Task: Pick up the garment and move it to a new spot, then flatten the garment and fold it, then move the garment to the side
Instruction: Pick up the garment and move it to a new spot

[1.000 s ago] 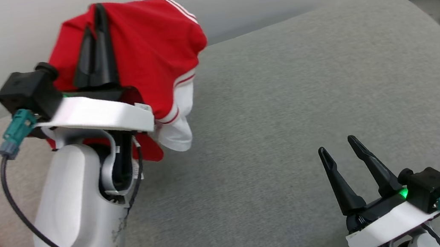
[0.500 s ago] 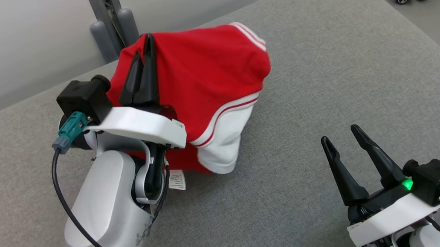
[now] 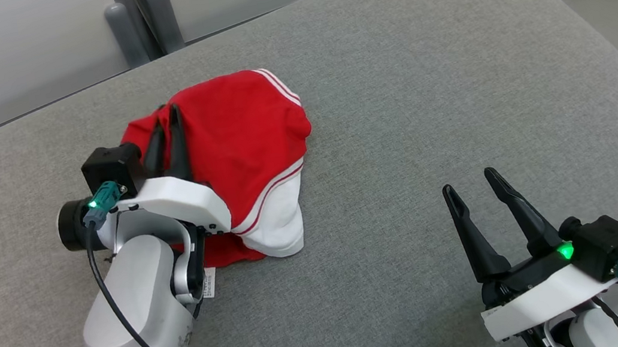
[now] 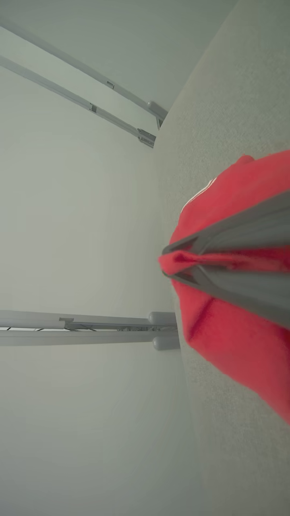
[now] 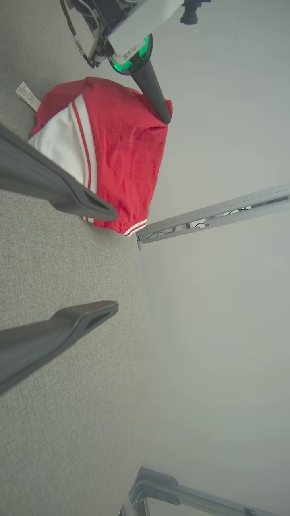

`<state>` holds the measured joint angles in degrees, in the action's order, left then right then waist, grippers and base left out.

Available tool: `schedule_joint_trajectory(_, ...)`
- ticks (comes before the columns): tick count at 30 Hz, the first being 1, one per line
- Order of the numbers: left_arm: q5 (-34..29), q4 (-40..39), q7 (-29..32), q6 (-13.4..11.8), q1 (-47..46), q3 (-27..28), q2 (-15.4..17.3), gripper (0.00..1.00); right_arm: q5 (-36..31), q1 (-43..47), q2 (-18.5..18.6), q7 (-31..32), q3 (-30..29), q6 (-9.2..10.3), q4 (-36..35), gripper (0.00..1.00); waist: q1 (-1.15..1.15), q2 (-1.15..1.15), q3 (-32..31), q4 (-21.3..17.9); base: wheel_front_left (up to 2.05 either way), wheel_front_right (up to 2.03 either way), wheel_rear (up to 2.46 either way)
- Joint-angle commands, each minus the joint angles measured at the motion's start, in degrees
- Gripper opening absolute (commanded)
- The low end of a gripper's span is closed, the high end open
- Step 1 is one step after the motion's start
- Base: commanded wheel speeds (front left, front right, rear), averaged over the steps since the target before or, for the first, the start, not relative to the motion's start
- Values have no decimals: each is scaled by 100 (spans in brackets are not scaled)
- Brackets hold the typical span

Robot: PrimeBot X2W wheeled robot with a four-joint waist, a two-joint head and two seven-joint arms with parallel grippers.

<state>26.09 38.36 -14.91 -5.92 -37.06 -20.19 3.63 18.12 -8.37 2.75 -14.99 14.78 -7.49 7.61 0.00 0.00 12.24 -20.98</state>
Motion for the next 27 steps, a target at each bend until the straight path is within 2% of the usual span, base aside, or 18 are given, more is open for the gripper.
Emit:
schedule_joint_trajectory(1,-122,-71,-32,-27,-64,58,56,100,-4,-34,26,-35,-35,-1,13,100,0,0,-10,41,0,0,0)
schedule_joint_trajectory(7,-419,-585,-30,26,298,347,21,100,-61,-6,28,-35,-75,-1,136,100,0,0,-197,242,0,0,0)
schedule_joint_trajectory(13,-774,-1356,-29,-17,896,620,14,100,-170,95,29,-35,-166,-1,163,100,0,0,-496,621,0,0,0)
schedule_joint_trajectory(20,-949,-2096,-32,-21,1832,880,-22,100,-256,251,30,-35,-271,-1,204,100,0,0,-804,1141,0,0,0)
schedule_joint_trajectory(24,-857,-2423,-31,63,2214,991,-44,100,-289,332,27,-35,-321,-1,220,100,0,0,-919,1368,0,0,0)
schedule_joint_trajectory(27,-1064,-2694,-31,-66,2551,1084,-57,100,-339,407,31,-35,-406,-1,241,100,0,0,-1038,1540,0,0,0)
